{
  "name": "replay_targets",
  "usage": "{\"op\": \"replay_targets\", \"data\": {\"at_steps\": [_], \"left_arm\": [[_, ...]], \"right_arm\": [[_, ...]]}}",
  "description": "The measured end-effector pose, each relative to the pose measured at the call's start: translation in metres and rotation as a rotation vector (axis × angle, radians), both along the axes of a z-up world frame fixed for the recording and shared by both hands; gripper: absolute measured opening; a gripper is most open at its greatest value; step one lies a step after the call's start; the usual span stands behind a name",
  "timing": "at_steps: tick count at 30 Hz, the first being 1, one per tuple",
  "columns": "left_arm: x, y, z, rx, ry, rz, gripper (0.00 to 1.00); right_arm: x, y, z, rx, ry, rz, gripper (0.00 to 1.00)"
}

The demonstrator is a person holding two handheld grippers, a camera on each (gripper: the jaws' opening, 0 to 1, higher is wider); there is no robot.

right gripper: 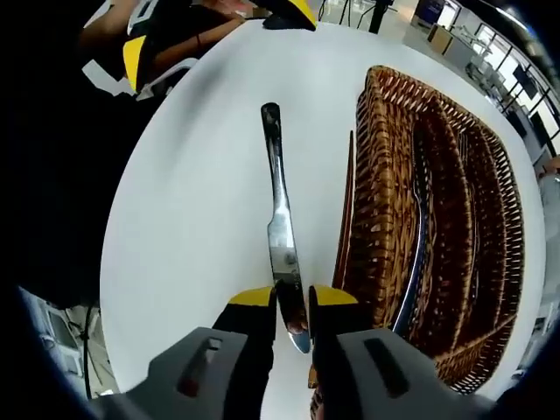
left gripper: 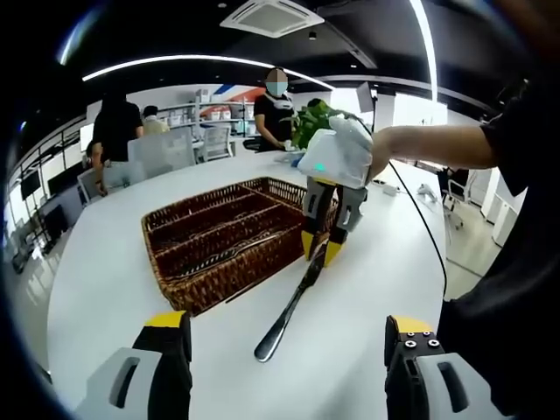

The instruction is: Arrange the knives, forks, and spoons in their matching storage slots by inserting each utensil handle-first until every utensil is classified and aligned in the correct compartment

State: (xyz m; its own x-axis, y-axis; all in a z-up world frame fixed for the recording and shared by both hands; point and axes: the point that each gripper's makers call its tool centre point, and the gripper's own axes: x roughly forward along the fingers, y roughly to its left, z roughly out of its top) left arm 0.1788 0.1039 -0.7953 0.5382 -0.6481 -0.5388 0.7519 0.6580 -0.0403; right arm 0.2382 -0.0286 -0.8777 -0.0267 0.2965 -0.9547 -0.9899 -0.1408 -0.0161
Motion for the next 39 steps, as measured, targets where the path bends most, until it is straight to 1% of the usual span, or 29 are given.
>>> {"op": "replay_targets", "data": {"at_steps": [6,14,16,18,21,22,24,25,27,34,39], "left_arm": [[0.001,-0.003,-0.001,0.003,0.002,-0.008,0.95],[-0.002,-0.009,-0.004,0.012,0.009,-0.026,0.95],[-0.003,-0.009,-0.006,0.017,0.012,-0.030,0.94],[-0.004,-0.010,-0.006,0.022,0.015,-0.035,0.94],[-0.004,-0.011,-0.007,0.027,0.014,-0.042,0.94],[-0.004,-0.011,-0.007,0.031,0.015,-0.044,0.94],[-0.004,-0.011,-0.008,0.040,0.014,-0.051,0.93],[-0.004,-0.011,-0.009,0.041,0.015,-0.053,0.93],[-0.004,-0.012,-0.010,0.048,0.015,-0.063,0.92],[0.005,-0.017,-0.018,0.100,0.023,-0.122,0.87],[0.009,-0.025,-0.018,0.110,0.020,-0.161,0.86]], "right_arm": [[0.001,0.000,0.000,0.012,0.026,-0.065,0.12],[0.001,0.000,0.000,0.027,0.032,-0.080,0.11],[0.000,0.000,0.000,0.026,0.023,-0.076,0.11],[-0.002,0.001,0.000,0.021,0.007,-0.050,0.10],[-0.002,0.001,0.000,0.010,0.004,-0.053,0.10],[-0.004,0.001,0.000,-0.001,-0.006,-0.019,0.09],[-0.005,0.002,0.000,-0.009,-0.011,0.008,0.08],[-0.006,0.002,0.000,-0.011,-0.008,0.005,0.08],[-0.007,0.003,0.000,-0.012,-0.011,0.026,0.08],[-0.012,0.004,0.001,-0.008,-0.007,0.027,0.07],[-0.013,0.002,0.001,-0.015,-0.003,0.019,0.07]]}}
